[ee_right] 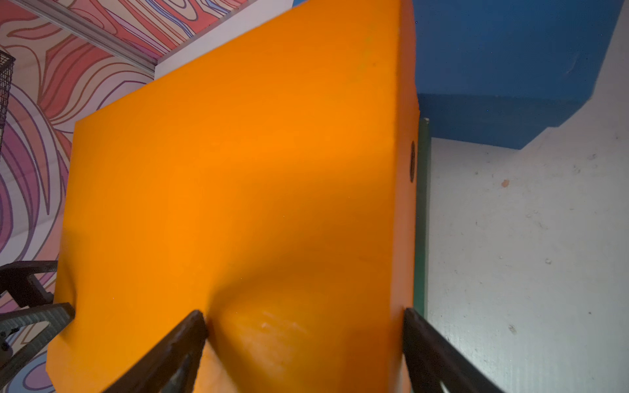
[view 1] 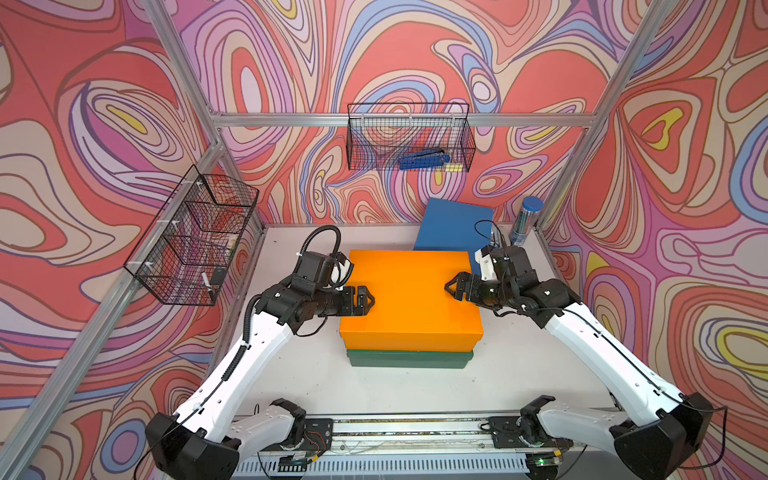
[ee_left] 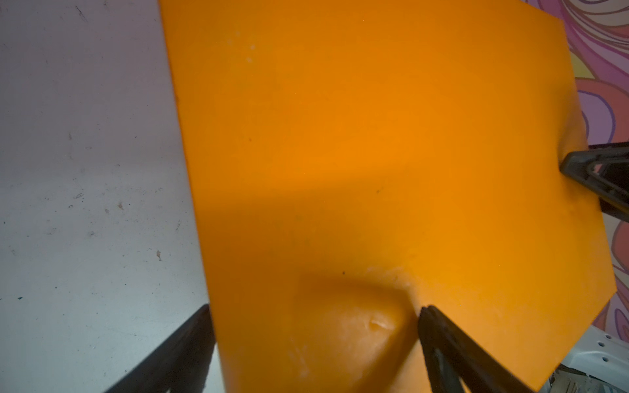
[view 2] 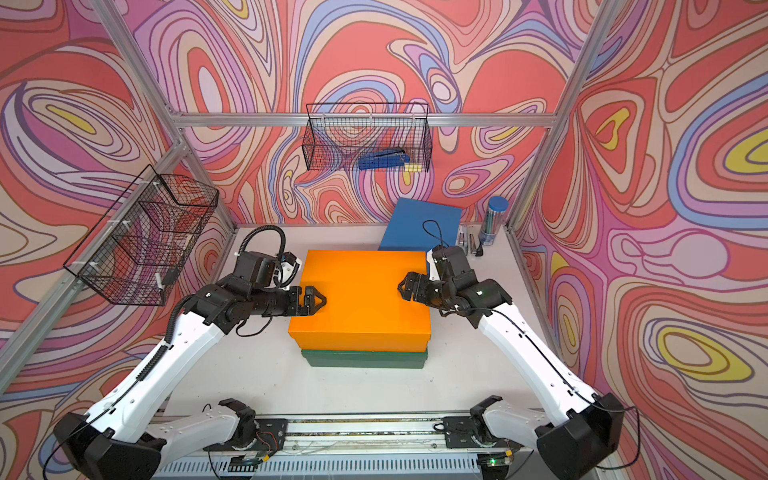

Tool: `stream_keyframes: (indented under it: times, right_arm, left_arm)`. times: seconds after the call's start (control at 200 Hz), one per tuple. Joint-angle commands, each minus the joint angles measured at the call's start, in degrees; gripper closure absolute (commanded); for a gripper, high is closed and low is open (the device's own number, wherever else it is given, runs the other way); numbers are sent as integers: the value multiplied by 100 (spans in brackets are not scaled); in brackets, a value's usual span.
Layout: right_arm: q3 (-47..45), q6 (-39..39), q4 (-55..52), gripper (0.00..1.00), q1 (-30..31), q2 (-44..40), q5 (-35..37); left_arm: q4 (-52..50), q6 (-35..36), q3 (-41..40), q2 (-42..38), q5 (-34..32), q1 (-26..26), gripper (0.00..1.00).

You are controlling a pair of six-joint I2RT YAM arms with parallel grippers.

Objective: Stack the shoeboxes
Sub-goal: Move the shoebox to the shoebox, then move the shoebox to the center of the board.

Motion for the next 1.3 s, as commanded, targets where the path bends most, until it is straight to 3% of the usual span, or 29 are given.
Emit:
stream_keyframes:
  times: [0.0, 0.22, 0.406, 0.741, 0.982, 1.112, 1.292]
  right_arm:
    - [-34, 79, 49, 10, 100, -87, -255]
    - [-47, 107, -3, 9, 107, -63, -216]
    - [88, 109, -145, 2, 100, -99, -50]
    - [666, -183, -737, 2, 103, -132, 648]
    - [1279, -507, -1239, 2, -33, -128, 1242]
    - [1310, -704, -1119, 2, -768, -190, 1130]
    - [850, -809, -220, 3, -2539, 239, -412]
  left_arm:
    - [-5, -154, -125, -28, 233, -196, 6]
    - [-60, -223, -117, -95, 99, -250, 6]
    - [-354, 53, 148, 1, -253, -252, 1]
    - [-762, 467, 726, 42, -832, -198, 0]
    - [-963, 684, 1087, 41, -728, 133, 0]
    - [-998, 812, 1374, 69, -577, 509, 0]
    - [-807, 939, 1748, 550, -274, 924, 0]
